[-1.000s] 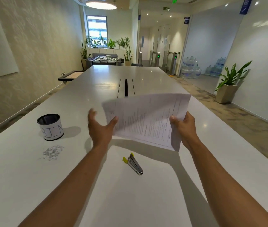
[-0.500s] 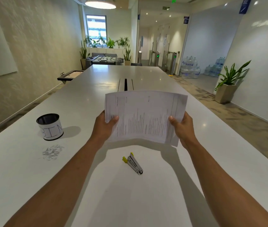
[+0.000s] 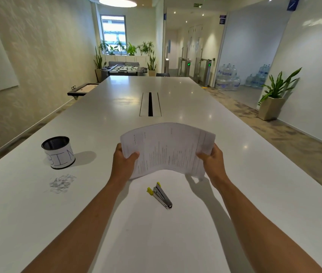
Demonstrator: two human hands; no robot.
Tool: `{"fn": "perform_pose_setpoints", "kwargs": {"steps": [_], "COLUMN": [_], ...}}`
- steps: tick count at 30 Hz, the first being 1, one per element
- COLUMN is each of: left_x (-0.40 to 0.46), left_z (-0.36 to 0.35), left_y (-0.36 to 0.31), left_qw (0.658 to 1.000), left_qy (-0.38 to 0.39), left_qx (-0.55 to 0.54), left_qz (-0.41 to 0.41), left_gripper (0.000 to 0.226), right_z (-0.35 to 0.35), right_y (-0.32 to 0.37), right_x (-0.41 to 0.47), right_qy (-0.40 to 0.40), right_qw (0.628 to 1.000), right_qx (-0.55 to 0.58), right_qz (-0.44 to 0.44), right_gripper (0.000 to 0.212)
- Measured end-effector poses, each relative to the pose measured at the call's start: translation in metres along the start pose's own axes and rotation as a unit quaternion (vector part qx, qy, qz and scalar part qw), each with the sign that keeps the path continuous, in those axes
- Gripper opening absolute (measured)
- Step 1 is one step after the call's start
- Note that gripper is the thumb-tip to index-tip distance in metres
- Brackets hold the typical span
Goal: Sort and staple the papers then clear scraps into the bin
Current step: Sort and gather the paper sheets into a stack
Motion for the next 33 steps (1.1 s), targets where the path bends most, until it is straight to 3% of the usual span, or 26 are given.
{"fn": "perform_pose_setpoints", "kwargs": {"steps": [4, 7, 14, 22, 33], "left_x": [0.003, 0.005, -0.007, -0.006, 0.013], "left_z": [-0.006, -0.006, -0.004, 0.000, 0.008], "left_y": [-0.014, -0.022, 0.016, 0.015, -0.025], "left_qw": [0.998, 0.997, 1.000, 0.998, 0.991], "left_qy": [0.007, 0.000, 0.018, 0.029, 0.087], "left_qx": [0.034, 0.021, -0.006, 0.054, 0.077], "left_qz": [-0.051, -0.080, -0.006, -0.033, -0.064], "left_gripper": [0.022, 0.032, 0.026, 0.034, 0.021], "right_z": [-0.007, -0.004, -0.002, 0.003, 0.019], "right_y": [0.010, 0.016, -0.012, -0.007, 0.018], "right_x": [0.004, 0.006, -0.008, -0.006, 0.004], "right_qy": [0.007, -0.015, -0.022, -0.042, -0.020], "right_qw": [1.000, 0.999, 0.999, 0.999, 0.998], "right_qx": [0.016, 0.036, 0.009, -0.021, -0.014], "right_qz": [0.004, 0.020, -0.022, -0.021, -0.058], "right_gripper": [0.030, 0.029, 0.036, 0.036, 0.033]}}
Point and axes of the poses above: each hand's wrist, its own x-axis towards the middle knuckle, its own z-axis out of the back of the hand, y = z × x, the point moved 3 cm from there along x, towards the middle knuckle, and after that the axes turned 5 degrees about -z, right-handed, at the moved point
